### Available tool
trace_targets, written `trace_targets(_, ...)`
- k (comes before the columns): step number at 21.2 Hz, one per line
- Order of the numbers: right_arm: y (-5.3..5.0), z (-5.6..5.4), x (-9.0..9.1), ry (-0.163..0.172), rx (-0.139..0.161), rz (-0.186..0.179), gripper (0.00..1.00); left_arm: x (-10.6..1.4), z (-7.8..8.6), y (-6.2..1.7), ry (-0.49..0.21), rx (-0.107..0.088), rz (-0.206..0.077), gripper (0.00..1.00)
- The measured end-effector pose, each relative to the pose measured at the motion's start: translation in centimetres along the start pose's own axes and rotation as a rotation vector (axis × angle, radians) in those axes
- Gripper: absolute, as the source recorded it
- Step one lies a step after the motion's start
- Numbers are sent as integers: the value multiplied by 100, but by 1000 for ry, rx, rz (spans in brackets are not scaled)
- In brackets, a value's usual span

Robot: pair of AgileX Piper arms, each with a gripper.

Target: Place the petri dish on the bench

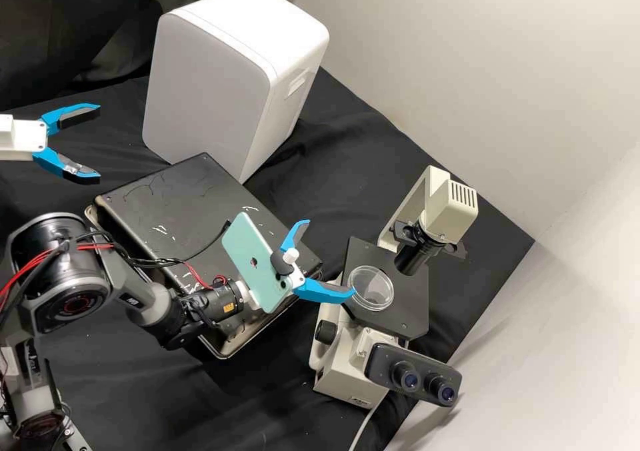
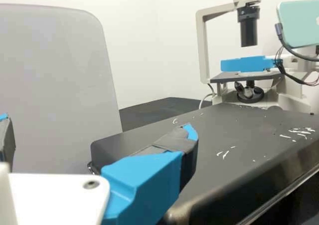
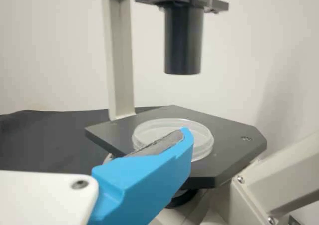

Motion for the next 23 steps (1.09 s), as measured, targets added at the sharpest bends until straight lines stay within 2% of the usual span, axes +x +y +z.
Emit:
trace_targets(2, -10, 44, 64, -12, 0, -2, 100, 0, 0, -1, 0, 0, -1, 100)
trace_targets(5, -60, 120, 168, -44, -1, -26, 100, 0, 0, -1, 0, 0, -1, 100)
trace_targets(7, -61, 142, 214, -47, -5, -23, 100, 0, 0, -1, 0, 0, -1, 100)
trace_targets(15, 47, 252, 275, -79, -11, 13, 100, 4, 3, -13, -1, 2, -7, 100)
trace_targets(17, 47, 253, 277, -81, -11, 12, 100, 4, 3, -13, -1, 2, -7, 100)
trace_targets(20, 100, 267, 308, -84, -14, 28, 100, 4, 13, -13, -12, 6, -7, 100)
trace_targets(23, 132, 332, 352, -109, -14, 33, 100, 4, 16, -13, -15, 8, -7, 100)
